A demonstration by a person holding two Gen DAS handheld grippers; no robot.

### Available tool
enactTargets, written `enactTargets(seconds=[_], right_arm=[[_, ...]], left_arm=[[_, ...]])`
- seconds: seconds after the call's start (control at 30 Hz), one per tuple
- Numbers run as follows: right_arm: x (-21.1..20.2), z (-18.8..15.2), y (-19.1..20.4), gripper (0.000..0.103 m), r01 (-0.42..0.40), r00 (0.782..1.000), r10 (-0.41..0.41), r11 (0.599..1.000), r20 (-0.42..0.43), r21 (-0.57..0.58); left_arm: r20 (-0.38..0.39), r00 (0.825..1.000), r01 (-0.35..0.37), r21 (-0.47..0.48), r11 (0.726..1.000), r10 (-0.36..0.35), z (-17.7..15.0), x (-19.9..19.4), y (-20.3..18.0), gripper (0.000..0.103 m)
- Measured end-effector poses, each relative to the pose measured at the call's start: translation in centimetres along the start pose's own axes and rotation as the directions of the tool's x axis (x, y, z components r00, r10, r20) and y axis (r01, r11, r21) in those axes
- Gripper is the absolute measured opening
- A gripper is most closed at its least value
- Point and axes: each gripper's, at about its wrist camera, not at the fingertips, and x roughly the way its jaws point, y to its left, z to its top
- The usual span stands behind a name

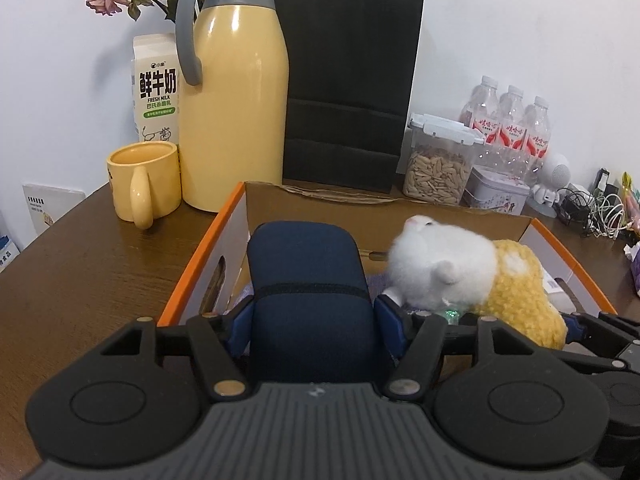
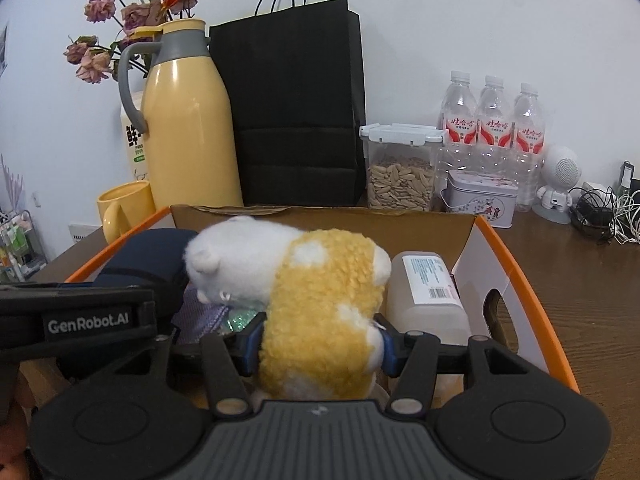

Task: Organize objects
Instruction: 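Carry the plush toy and navy case into the box and open both tools, then withdraw both tools from the box toward the table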

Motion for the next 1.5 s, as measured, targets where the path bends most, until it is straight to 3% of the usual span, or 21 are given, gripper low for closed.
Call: enactTargets(seconds=[0.07, 0.13, 0.17, 0.27, 0.33, 0.4, 0.9, 1.3, 1.5], right_arm=[[-0.1, -0.1, 0.0, 0.058, 0.002, 1.000, -0.002, 1.000, -0.004, -0.003], [-0.3, -0.2, -0.1, 0.080, -0.010, 1.000, 0.010, 1.000, -0.008, 0.005], [-0.4, -0.2, 0.0, 0.084, -0.015, 1.000, 0.015, 1.000, -0.006, 0.007], [-1.0, -0.2, 0.2, 0.089, -0.012, 1.000, 0.012, 1.000, 0.004, -0.005], [-1.3, -0.2, 0.2, 0.097, -0.014, 1.000, 0.014, 1.000, 0.007, -0.004], [-1.5, -0.1, 0.0, 0.103, -0.011, 1.000, 0.011, 1.000, 0.011, -0.002], [-4.0, 0.4, -1.1, 0.103, 0.003, 0.998, -0.004, 1.000, 0.068, 0.014], [-7.6, -0.1, -1.3, 0.103, 0.009, 0.990, -0.006, 1.000, 0.140, -0.020], [-9.3, -0.9, -1.1, 0.103, 0.003, 0.987, 0.005, 0.999, 0.158, -0.050]], left_arm=[[0.005, 1.000, -0.009, 0.008, 1.000, 0.009, -0.1, -0.1, 0.0, 0.065], [0.025, 0.999, -0.022, 0.027, 0.999, 0.022, -0.1, -0.4, -0.2, 0.074], [0.040, 0.999, -0.023, 0.034, 0.999, 0.022, -0.1, -0.7, -0.3, 0.077], [0.082, 0.996, -0.024, 0.053, 0.998, 0.020, -0.2, -1.6, -0.5, 0.090], [0.108, 0.994, -0.032, 0.056, 0.998, 0.025, -0.3, -2.2, -0.6, 0.103], [0.134, 0.991, -0.025, 0.053, 0.998, 0.018, -0.3, -2.7, -0.6, 0.103], [0.234, 0.972, 0.009, -0.002, 1.000, -0.008, -0.2, -5.9, 0.6, 0.103], [0.299, 0.953, 0.047, 0.023, 0.999, -0.052, -1.2, -9.3, 1.0, 0.103], [0.299, 0.952, 0.046, 0.056, 0.997, -0.061, -2.5, -10.5, 1.1, 0.103]])
